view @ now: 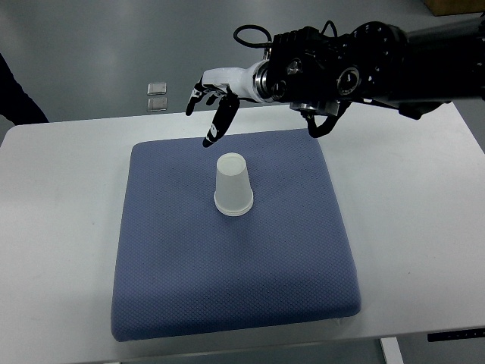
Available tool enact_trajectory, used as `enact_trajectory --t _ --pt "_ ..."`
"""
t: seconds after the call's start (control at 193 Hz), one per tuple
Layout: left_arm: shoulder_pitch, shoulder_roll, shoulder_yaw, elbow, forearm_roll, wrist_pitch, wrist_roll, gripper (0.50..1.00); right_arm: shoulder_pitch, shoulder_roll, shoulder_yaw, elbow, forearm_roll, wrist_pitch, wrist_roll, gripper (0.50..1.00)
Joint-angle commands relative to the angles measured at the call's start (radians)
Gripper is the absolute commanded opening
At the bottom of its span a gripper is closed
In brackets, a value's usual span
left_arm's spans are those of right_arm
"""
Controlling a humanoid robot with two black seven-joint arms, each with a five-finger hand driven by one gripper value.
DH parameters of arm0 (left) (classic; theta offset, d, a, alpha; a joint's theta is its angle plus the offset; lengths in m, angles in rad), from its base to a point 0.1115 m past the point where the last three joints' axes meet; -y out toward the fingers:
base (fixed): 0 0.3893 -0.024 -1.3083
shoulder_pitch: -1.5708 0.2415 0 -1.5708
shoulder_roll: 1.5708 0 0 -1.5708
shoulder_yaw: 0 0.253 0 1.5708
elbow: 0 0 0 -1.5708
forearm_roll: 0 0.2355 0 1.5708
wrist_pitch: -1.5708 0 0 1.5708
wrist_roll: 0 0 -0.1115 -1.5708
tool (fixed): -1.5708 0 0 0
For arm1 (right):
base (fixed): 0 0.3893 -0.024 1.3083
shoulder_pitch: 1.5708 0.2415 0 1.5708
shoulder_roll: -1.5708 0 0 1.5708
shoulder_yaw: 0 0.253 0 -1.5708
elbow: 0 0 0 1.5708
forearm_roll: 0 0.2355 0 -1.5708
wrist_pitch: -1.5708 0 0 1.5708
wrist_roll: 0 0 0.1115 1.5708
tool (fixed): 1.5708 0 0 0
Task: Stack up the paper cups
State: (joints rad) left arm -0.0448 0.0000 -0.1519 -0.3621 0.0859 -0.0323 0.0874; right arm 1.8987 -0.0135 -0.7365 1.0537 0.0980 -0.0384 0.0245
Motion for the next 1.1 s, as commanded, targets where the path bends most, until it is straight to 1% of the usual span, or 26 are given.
enact_trajectory --t 0.0,0.083,0.254,0.337,0.389,0.472,0.561,0.68,0.794,0.872,0.992,1.095 --pt "0.000 0.000 0.000 0.000 0.000 0.000 0.000 1.000 -0.095 -0.089 0.107 -0.070 0.000 -0.006 0.003 0.911" --pt "0.000 0.000 0.000 -0.001 0.000 0.000 0.000 1.000 -0.187 -0.175 0.239 -0.119 0.006 -0.012 0.008 0.911" --pt "0.000 0.000 0.002 -0.004 0.000 0.000 0.000 1.000 -0.386 -0.282 0.522 -0.219 0.150 -0.031 0.022 0.911" --pt "0.000 0.000 0.002 -0.006 0.000 0.000 0.000 1.000 -0.469 -0.307 0.632 -0.262 0.184 -0.024 0.023 0.911" --pt "0.000 0.000 0.002 -0.008 0.000 0.000 0.000 1.000 -0.544 -0.316 0.739 -0.293 0.195 -0.023 0.040 0.913" --pt "0.000 0.000 0.002 -0.009 0.000 0.000 0.000 1.000 -0.648 -0.316 0.890 -0.320 0.198 -0.021 0.092 0.913" --pt "0.000 0.000 0.002 -0.012 0.000 0.000 0.000 1.000 -0.740 -0.310 1.020 -0.328 0.198 -0.020 0.132 0.913" --pt "0.000 0.000 0.002 -0.014 0.000 -0.001 0.000 1.000 -0.857 -0.287 1.152 -0.331 0.193 -0.011 0.146 0.915" --pt "0.000 0.000 0.002 -0.011 0.000 -0.001 0.000 1.000 -0.931 -0.243 1.207 -0.345 0.192 0.035 0.167 0.915" --pt "0.000 0.000 0.002 -0.008 0.000 0.000 0.000 1.000 -0.971 -0.207 1.233 -0.371 0.193 0.074 0.209 0.915" --pt "0.000 0.000 0.002 -0.008 0.000 -0.001 0.000 1.000 -1.007 -0.177 1.273 -0.403 0.195 0.092 0.244 0.915" --pt "0.000 0.000 0.002 -0.011 0.000 -0.001 0.000 1.000 -1.041 -0.158 1.312 -0.408 0.195 0.114 0.258 0.917"
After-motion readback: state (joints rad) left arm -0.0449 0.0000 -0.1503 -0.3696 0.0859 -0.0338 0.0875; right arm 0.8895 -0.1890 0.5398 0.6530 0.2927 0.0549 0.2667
